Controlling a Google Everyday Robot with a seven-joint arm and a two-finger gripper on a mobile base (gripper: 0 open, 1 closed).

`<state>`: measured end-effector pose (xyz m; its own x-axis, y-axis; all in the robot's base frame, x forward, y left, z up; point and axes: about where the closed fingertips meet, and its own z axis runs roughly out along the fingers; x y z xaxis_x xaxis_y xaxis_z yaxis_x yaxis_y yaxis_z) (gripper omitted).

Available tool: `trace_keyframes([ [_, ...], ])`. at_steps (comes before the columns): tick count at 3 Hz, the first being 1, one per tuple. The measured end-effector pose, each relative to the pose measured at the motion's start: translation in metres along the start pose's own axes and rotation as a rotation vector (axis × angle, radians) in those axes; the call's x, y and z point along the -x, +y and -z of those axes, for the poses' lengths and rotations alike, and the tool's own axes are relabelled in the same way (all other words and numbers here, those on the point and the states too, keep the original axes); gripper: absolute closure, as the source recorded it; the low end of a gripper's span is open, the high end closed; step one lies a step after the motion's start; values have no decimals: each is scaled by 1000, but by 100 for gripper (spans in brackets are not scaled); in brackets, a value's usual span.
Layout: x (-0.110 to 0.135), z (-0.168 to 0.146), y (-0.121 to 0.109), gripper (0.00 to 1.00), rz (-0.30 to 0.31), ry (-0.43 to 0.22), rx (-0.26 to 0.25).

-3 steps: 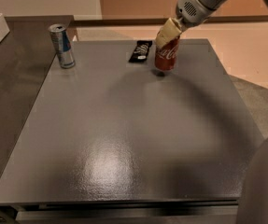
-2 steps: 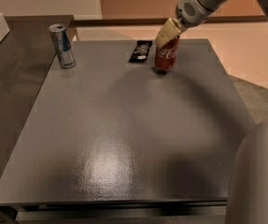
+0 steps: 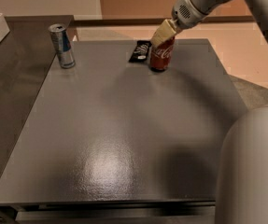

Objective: Move coke can near rxbar chocolate

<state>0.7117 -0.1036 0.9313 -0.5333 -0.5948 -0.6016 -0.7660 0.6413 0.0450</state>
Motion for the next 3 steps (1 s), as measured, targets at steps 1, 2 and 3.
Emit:
trace_keyframes([
  [1, 2, -8, -3, 38, 6, 3, 4],
  [2, 2, -12, -2, 16, 6, 5, 8],
  [3, 2, -16, -2, 0, 7, 8, 12],
])
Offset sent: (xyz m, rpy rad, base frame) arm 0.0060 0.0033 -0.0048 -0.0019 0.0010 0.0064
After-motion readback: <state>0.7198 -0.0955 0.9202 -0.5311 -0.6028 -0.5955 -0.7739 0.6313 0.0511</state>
